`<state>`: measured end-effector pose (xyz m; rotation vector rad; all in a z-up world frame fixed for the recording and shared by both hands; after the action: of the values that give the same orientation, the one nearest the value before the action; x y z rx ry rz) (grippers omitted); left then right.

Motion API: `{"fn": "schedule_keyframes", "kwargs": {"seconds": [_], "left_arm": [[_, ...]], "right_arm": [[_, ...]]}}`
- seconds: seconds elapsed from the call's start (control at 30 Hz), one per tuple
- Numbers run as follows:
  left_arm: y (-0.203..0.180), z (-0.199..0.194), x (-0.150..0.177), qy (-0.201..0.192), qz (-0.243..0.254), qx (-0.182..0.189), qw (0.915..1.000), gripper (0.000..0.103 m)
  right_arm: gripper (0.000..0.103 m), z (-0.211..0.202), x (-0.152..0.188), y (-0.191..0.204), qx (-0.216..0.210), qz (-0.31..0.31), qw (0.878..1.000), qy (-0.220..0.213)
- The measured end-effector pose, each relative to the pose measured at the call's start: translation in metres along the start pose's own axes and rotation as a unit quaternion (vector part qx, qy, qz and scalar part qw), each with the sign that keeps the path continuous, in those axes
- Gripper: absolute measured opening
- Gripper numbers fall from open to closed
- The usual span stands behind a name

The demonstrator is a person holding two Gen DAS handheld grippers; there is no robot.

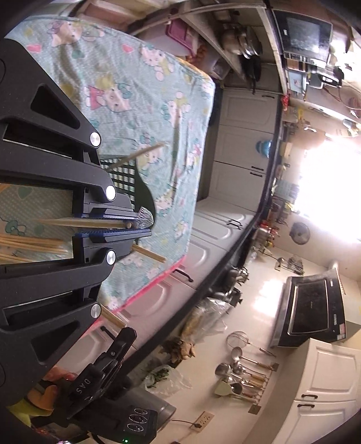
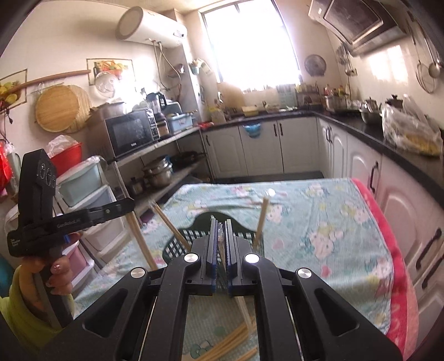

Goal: Organize utensils
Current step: 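Lift the held chopsticks with both tools and lower them into the caddy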

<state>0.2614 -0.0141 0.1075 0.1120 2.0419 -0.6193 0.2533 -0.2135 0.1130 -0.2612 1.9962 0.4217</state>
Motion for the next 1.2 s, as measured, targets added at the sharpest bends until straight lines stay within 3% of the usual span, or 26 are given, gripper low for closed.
{"fn": "schedule_keyframes", "kwargs": {"seconds": [0.37,0.67,0.93,1.2], "left_arm": [[-0.022,-0.005,-0.048,-0.042,0.026,0.001,0.9988,0.003],[-0.029,-0.001,-0.077,-0.066,0.048,-0.019,0.9965,0.003],[-0.020,0.013,-0.089,-0.077,0.050,-0.043,0.9948,0.003],[0.000,0.038,-0.078,-0.063,0.033,-0.059,0.9957,0.003]], "right_arm": [[0.005,-0.008,-0.049,0.022,-0.016,-0.019,0.999,-0.048],[0.005,-0.010,-0.092,0.034,-0.024,-0.028,0.996,-0.087],[0.005,0.006,-0.116,0.027,-0.034,-0.007,0.995,-0.090],[0.005,0.032,-0.109,0.022,-0.027,0.000,0.997,-0.075]]}}
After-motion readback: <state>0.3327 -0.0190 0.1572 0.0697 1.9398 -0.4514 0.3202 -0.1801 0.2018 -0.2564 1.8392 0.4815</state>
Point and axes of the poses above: each gripper's, at about its wrist camera, not at the fingertips, and z roughly the way its jaws point, y to its left, x to its underside, the point moved 8 cm from there along z, roughly the way its jaws point, and after that the axes turned 7 degrees about x, right-handed, at the moved point
